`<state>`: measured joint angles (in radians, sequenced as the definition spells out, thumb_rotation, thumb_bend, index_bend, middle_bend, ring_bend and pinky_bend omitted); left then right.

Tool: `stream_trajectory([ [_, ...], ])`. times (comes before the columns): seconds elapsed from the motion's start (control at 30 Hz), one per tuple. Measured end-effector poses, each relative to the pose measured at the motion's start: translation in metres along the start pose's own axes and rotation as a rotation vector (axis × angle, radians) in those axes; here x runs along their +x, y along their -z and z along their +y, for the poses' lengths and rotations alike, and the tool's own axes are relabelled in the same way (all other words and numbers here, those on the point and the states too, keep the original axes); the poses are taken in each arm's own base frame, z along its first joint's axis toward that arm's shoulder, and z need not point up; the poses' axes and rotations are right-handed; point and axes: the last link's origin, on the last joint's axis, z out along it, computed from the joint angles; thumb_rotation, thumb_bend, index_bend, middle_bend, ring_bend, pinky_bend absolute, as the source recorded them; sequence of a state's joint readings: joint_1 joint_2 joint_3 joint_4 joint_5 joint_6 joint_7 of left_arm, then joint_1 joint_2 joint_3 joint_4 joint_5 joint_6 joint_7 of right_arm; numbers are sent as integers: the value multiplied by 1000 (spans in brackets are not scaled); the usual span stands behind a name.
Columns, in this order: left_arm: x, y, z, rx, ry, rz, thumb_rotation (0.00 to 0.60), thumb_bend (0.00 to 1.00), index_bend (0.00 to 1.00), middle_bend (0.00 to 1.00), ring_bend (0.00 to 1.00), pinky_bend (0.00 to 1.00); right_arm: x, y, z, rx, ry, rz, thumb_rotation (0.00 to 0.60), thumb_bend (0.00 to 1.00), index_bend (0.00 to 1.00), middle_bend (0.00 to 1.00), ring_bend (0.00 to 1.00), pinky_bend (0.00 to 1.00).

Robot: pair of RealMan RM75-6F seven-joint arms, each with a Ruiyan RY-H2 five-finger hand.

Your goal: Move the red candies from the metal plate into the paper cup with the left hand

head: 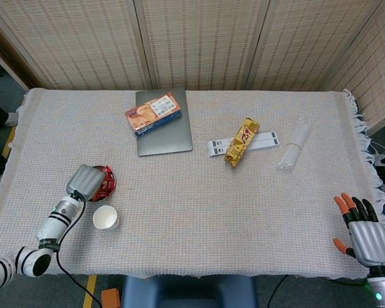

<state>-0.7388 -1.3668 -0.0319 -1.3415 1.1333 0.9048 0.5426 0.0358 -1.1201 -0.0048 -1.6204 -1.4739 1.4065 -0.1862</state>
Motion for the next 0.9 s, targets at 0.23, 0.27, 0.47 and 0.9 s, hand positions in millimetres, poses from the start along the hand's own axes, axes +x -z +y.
stream_trajectory([
  [0.23, 18, 32, 6, -45, 41, 37, 600, 475, 554, 577, 623, 1000, -1, 1, -2, 16, 2, -10, 600, 111, 0, 0, 0, 0],
  [0.27, 21, 38, 7, -53, 45, 45, 600, 474, 554, 577, 623, 1000, -1, 1, -2, 20, 1, -11, 600, 111, 0, 0, 0, 0],
  [0.47, 36, 73, 15, -109, 46, 98, 600, 473, 554, 577, 626, 1000, -1, 5, -4, 41, 2, -17, 600, 111, 0, 0, 0, 0],
  [0.9, 30, 88, 40, -155, 27, 98, 600, 457, 455, 511, 629, 1000, 1, 10, -5, 58, -6, -6, 600, 111, 0, 0, 0, 0],
])
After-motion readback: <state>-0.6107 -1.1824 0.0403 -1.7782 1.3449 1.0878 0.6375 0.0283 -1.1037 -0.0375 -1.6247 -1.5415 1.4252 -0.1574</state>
